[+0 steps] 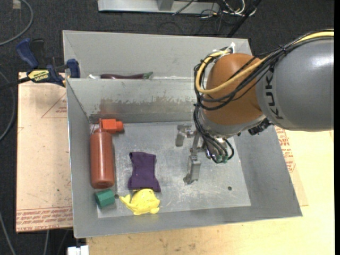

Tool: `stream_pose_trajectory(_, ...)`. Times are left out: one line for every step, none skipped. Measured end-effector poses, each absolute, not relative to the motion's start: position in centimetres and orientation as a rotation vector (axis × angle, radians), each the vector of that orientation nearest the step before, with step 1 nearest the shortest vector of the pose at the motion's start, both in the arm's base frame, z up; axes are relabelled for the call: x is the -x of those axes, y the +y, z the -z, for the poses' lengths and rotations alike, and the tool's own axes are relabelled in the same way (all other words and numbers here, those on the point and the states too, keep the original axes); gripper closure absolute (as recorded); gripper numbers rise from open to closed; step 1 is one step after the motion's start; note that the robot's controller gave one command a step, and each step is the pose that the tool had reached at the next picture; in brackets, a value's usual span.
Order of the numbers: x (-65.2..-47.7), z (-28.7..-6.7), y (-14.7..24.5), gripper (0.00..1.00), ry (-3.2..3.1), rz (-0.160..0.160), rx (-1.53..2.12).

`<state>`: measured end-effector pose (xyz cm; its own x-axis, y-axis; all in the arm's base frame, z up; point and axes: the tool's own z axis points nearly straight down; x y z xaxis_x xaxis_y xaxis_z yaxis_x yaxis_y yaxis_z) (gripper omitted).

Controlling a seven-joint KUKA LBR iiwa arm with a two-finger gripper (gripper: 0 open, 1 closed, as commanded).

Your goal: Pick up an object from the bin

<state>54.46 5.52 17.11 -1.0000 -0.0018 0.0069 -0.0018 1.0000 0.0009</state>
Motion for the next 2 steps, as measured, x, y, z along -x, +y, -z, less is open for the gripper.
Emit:
stream_pose_trajectory(-54.6,-17.5,5.5,0.00,-3.142,0.002,-0.001)
stream_pose_trajectory(-56.7,-12.9,8.4,0.00,-3.145,0.003,-0.101)
